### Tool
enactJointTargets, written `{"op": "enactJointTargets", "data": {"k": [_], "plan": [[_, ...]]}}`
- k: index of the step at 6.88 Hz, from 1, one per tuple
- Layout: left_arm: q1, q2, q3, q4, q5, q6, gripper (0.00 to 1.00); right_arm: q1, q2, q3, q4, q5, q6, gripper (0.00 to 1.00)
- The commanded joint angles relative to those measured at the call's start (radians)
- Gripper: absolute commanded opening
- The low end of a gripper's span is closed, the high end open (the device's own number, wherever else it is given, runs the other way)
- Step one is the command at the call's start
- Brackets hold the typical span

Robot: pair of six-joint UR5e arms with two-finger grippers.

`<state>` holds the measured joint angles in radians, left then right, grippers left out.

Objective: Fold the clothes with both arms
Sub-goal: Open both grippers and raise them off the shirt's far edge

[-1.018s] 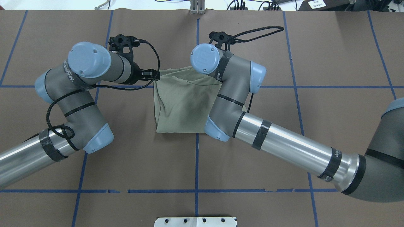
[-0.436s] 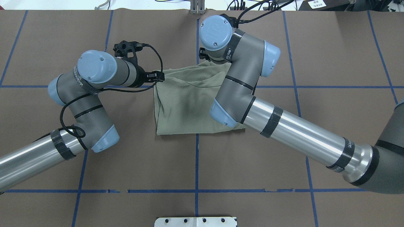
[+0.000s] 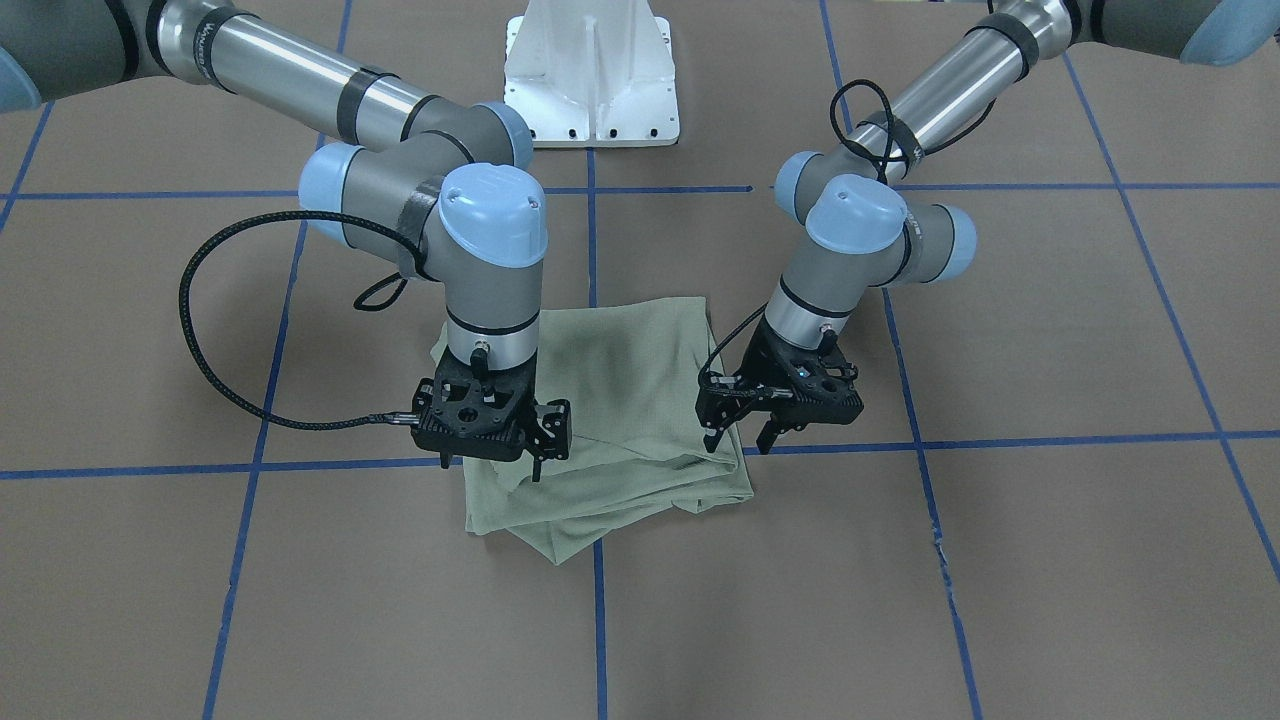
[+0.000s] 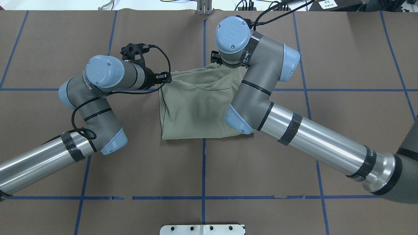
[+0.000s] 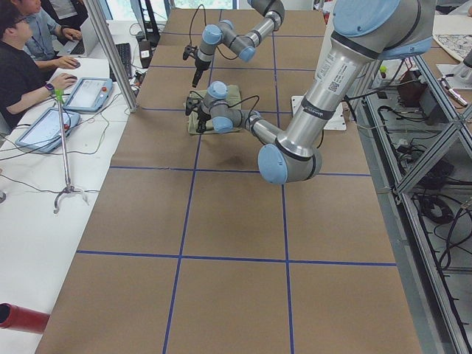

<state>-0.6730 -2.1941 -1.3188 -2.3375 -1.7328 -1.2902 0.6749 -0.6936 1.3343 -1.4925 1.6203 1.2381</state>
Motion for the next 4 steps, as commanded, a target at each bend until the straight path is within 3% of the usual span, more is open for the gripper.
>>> {"op": "enactJointTargets", "data": {"k": [1, 4], "plan": [[0.006, -0.018, 0.035, -0.034, 0.016, -0.003, 0.45, -0.001, -0.012, 0.002, 0.000, -0.008, 0.000, 1.00], [0.018, -0.016, 0.047, -0.036, 0.018, -0.003, 0.37, -0.003, -0.023, 0.002, 0.000, -0.011, 0.001, 1.00]]}}
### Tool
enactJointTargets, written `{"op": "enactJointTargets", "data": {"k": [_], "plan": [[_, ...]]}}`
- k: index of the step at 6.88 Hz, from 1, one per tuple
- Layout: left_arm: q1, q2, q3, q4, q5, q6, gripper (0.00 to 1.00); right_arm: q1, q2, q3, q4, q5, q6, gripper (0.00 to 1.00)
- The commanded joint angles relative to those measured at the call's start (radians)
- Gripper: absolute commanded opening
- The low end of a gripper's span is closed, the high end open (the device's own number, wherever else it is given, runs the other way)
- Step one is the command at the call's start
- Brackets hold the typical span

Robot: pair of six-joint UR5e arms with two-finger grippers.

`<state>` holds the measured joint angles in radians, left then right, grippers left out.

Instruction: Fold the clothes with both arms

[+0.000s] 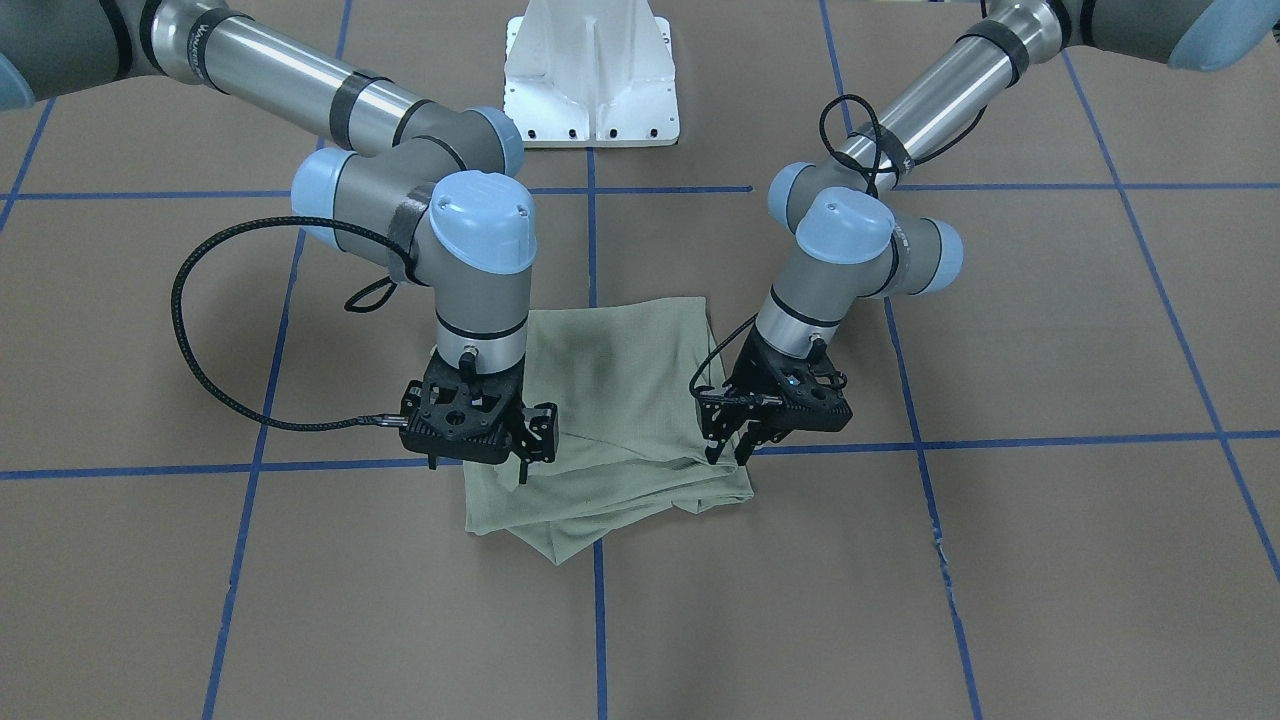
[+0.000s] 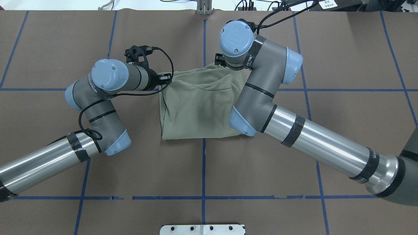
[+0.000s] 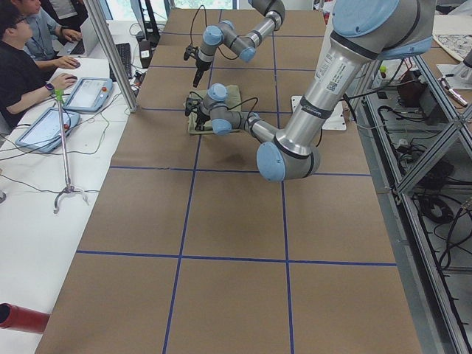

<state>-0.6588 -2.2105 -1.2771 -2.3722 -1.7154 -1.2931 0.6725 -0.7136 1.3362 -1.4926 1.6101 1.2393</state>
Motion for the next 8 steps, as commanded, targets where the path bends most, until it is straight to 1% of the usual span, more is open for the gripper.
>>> {"op": "enactJointTargets", "data": {"k": [1, 2, 4, 6, 8], "plan": [[0.004, 0.000, 0.005, -0.001, 0.000, 0.000, 0.29, -0.002, -0.003, 0.000, 0.000, -0.001, 0.000, 1.00], [0.005, 0.000, 0.005, -0.001, 0.000, 0.001, 0.00, -0.002, -0.003, 0.000, 0.000, -0.002, 0.000, 1.00], [0.002, 0.003, 0.004, -0.001, 0.000, 0.023, 0.00, -0.004, -0.001, 0.000, 0.000, -0.002, 0.000, 1.00], [-0.062, 0.000, 0.018, 0.004, -0.001, 0.139, 0.00, -0.005, -0.001, 0.000, 0.002, -0.002, 0.000, 1.00], [-0.073, -0.049, 0.091, -0.001, 0.000, 0.153, 0.00, -0.007, -0.001, 0.000, 0.002, -0.002, 0.000, 1.00]]}}
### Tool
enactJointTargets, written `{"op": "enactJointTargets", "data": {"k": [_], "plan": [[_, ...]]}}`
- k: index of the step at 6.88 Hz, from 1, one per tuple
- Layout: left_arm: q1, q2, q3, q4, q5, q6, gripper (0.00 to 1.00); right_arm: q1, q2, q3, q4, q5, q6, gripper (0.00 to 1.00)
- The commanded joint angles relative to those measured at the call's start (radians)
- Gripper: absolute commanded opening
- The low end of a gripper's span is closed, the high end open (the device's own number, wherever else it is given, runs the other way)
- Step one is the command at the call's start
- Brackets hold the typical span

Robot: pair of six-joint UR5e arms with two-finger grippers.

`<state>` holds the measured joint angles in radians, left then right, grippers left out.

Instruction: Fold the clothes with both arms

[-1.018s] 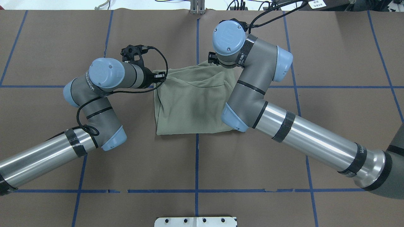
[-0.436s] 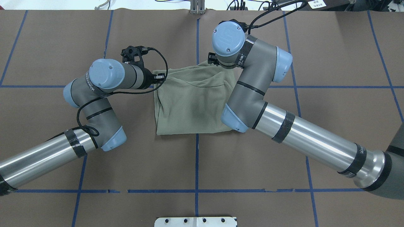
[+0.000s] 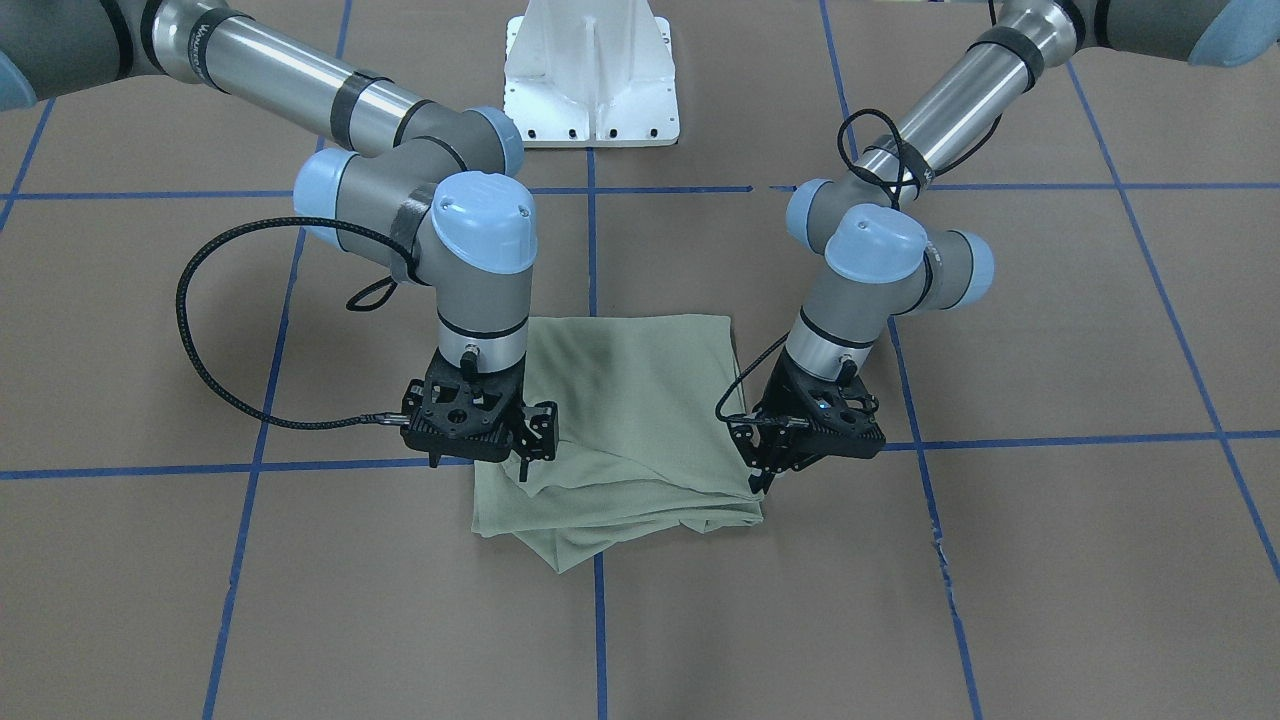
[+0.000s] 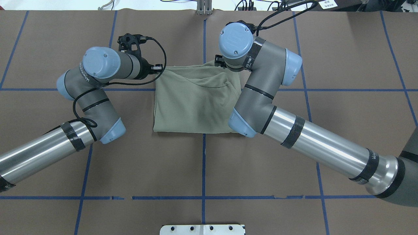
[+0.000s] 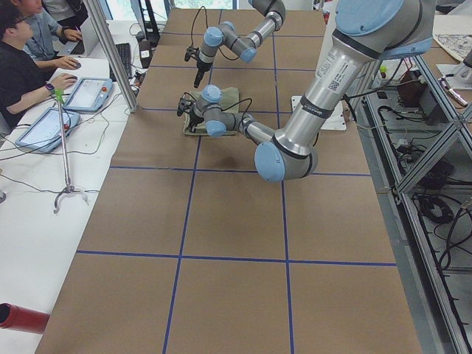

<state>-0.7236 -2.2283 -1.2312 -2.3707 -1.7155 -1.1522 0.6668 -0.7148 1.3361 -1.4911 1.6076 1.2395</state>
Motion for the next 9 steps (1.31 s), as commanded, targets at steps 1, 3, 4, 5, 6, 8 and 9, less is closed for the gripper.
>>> {"op": "enactJointTargets", "data": {"k": [1, 3, 4, 5, 6, 8, 9], "plan": [[-0.007, -0.036, 0.050, -0.015, 0.000, 0.011, 0.00, -0.003, -0.002, 0.000, 0.003, 0.000, 0.000, 1.00], [-0.007, -0.027, 0.042, -0.015, -0.012, 0.019, 1.00, 0.000, 0.001, 0.001, 0.002, 0.023, -0.023, 1.00], [-0.013, 0.016, -0.040, 0.008, -0.038, 0.057, 1.00, 0.057, -0.005, 0.024, -0.008, 0.126, -0.132, 1.00], [-0.048, 0.124, -0.211, 0.087, -0.105, 0.171, 1.00, 0.103, -0.071, 0.135, -0.076, 0.232, -0.237, 1.00], [-0.068, 0.239, -0.425, 0.226, -0.134, 0.251, 1.00, 0.150, -0.148, 0.273, -0.168, 0.271, -0.335, 1.00], [-0.156, 0.401, -0.672, 0.442, -0.176, 0.436, 1.00, 0.282, -0.288, 0.429, -0.271, 0.383, -0.583, 1.00], [-0.246, 0.485, -0.724, 0.471, -0.217, 0.591, 1.00, 0.359, -0.373, 0.463, -0.270, 0.443, -0.717, 1.00]]}}
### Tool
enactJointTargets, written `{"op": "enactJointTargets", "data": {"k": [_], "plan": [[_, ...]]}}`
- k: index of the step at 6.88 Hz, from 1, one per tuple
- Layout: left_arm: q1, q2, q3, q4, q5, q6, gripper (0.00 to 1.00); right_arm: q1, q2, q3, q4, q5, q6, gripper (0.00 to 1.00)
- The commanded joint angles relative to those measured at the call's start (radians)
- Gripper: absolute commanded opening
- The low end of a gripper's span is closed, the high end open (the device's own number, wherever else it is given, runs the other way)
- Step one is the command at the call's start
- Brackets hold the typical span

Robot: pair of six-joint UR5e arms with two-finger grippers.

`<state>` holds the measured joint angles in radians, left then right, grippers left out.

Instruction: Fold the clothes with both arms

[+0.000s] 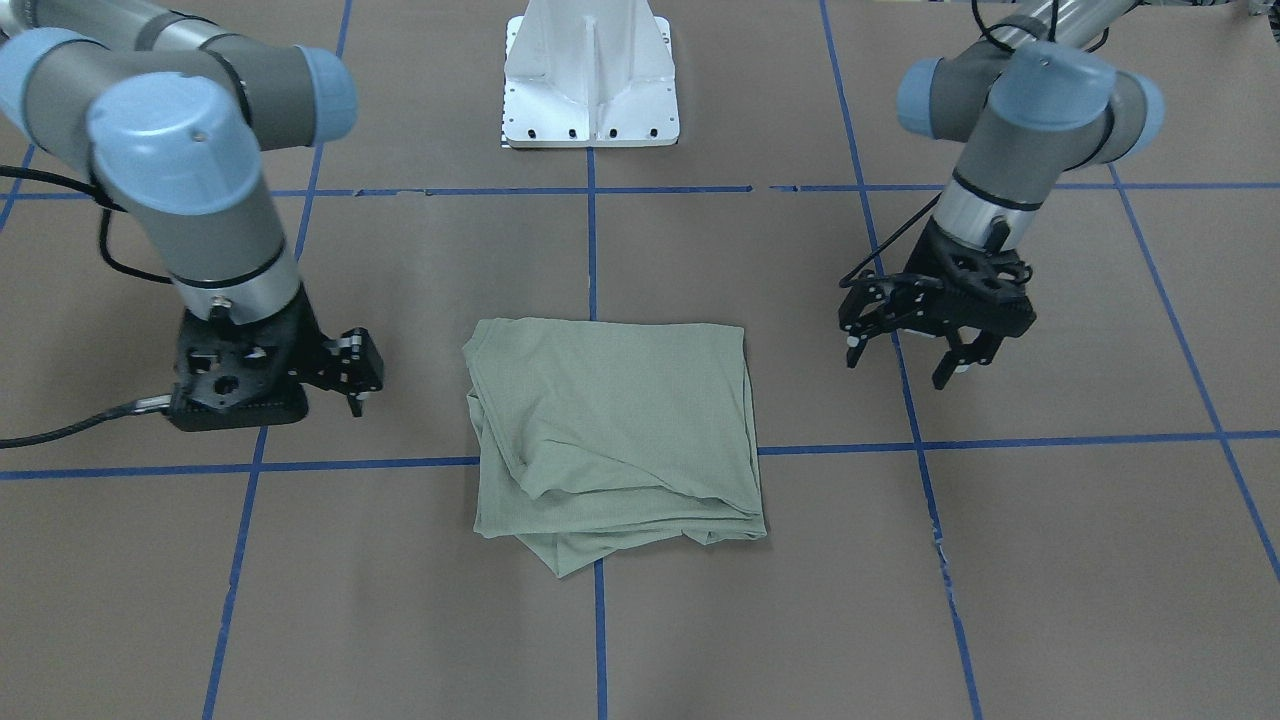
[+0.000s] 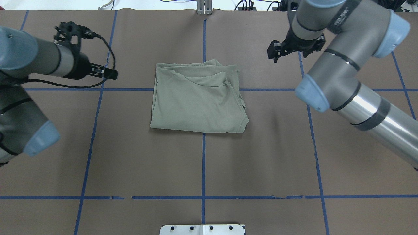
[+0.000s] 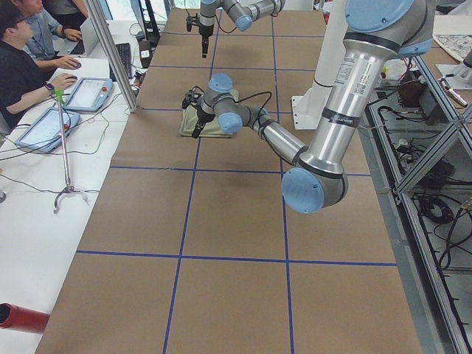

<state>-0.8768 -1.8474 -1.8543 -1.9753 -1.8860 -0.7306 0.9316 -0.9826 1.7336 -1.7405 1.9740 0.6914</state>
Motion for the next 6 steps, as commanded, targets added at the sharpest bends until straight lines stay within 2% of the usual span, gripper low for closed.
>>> {"op": "enactJointTargets", "data": {"k": [1, 3, 4, 5, 6], "plan": [[-0.213, 0.181, -0.105, 0.076, -0.112, 0.339, 1.00, 0.172, -0.213, 0.090, -0.013, 0.136, -0.331, 1.00], [-0.434, 0.317, -0.103, 0.076, -0.175, 0.707, 1.00, 0.312, -0.424, 0.127, 0.010, 0.228, -0.572, 1.00], [-0.538, 0.388, -0.094, 0.078, -0.270, 0.825, 1.00, 0.378, -0.523, 0.129, 0.016, 0.277, -0.669, 1.00], [-0.586, 0.486, -0.094, 0.073, -0.319, 0.826, 1.00, 0.433, -0.623, 0.132, 0.022, 0.293, -0.717, 1.00], [-0.588, 0.522, -0.057, 0.078, -0.321, 0.824, 1.00, 0.472, -0.687, 0.126, 0.024, 0.292, -0.717, 1.00]]}}
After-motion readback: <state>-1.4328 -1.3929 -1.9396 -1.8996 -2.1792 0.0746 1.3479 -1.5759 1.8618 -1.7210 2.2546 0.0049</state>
